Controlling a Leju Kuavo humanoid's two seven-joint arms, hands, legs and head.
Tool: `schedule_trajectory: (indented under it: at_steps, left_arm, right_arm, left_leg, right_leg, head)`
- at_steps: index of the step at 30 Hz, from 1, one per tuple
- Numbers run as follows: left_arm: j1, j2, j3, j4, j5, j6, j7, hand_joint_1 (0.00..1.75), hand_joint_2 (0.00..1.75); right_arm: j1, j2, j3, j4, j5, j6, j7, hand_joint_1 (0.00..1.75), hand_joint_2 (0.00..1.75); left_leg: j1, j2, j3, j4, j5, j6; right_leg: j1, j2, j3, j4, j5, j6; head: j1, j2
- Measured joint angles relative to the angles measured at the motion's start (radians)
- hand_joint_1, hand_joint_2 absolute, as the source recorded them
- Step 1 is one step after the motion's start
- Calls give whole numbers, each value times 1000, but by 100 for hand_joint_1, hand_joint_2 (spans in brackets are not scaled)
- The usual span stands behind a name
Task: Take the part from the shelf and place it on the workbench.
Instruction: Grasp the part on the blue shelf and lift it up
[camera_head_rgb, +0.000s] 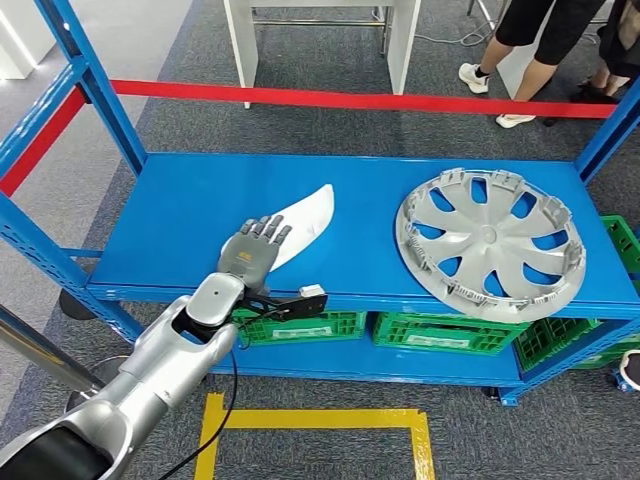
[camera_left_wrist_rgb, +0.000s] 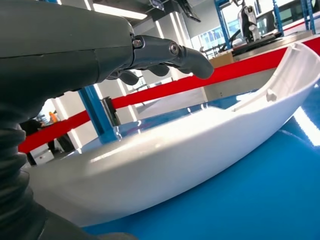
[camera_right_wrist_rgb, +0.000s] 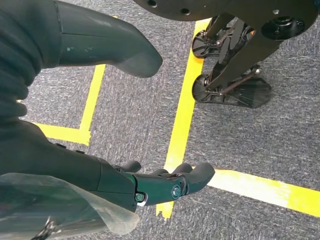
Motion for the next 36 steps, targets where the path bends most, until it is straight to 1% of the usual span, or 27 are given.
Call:
schedule_trajectory:
  at_steps: [5,10,14,15,16,18,19,20,21,36]
  left_arm:
    - [-8,-4,-1,20,-10,-11,7,0,175]
    - [-24,-7,-5,45,-34,-46,14,6,175]
    - [-43,-13,-6,74,-46,-56,18,8,175]
    - [-46,-15,-6,79,-48,-57,21,27,175]
    - [-48,-16,-7,84,-49,-58,23,53,175]
    - [-52,-19,-8,90,-50,-61,26,132,175]
    - [-53,-20,-8,94,-50,-63,27,155,175]
    - [-54,-20,-8,96,-51,-65,28,171,175]
    - [-54,-20,-9,99,-51,-67,29,175,175]
    - [-66,-19,-8,122,-52,-66,21,175,175]
  right_arm:
    - [0,0,0,0,-1,0,0,0,175]
    - [-3,0,1,0,-3,0,5,0,175]
    - [-6,0,3,0,-3,-1,9,0,175]
    - [-7,0,4,0,-3,-1,9,0,175]
    - [-8,0,6,0,-3,-1,10,0,175]
    - [-10,0,9,0,-3,-1,10,0,175]
    - [-11,0,10,0,-3,-1,10,0,175]
    - [-11,0,12,0,-4,-1,10,0,175]
    - [-11,0,13,0,-4,-2,10,0,175]
    - [-11,0,18,0,-13,-8,10,0,175]
  left_leg:
    - [0,0,0,0,0,0]
    - [0,0,0,0,0,0]
    - [0,0,0,0,0,0]
    - [0,0,0,0,0,0]
    - [0,0,0,0,0,0]
    - [0,0,0,0,0,0]
    - [0,0,0,0,0,0]
    - [0,0,0,0,0,0]
    - [0,0,0,0,0,0]
    - [0,0,-1,0,0,0]
  right_leg:
    - [0,0,0,0,0,0]
    - [0,0,0,0,0,0]
    - [0,0,0,0,0,0]
    - [0,0,0,0,0,0]
    - [0,0,0,0,0,0]
    - [0,0,0,0,0,0]
    - [0,0,0,0,0,0]
    - [0,0,0,0,0,0]
    - [0,0,0,0,1,0]
    - [0,0,0,0,1,0]
  head:
    - [0,0]
    - [0,0]
    - [0,0]
    - [0,0]
    - [0,0]
    - [0,0]
    - [0,0]
    - [0,0]
    - [0,0]
    - [0,0]
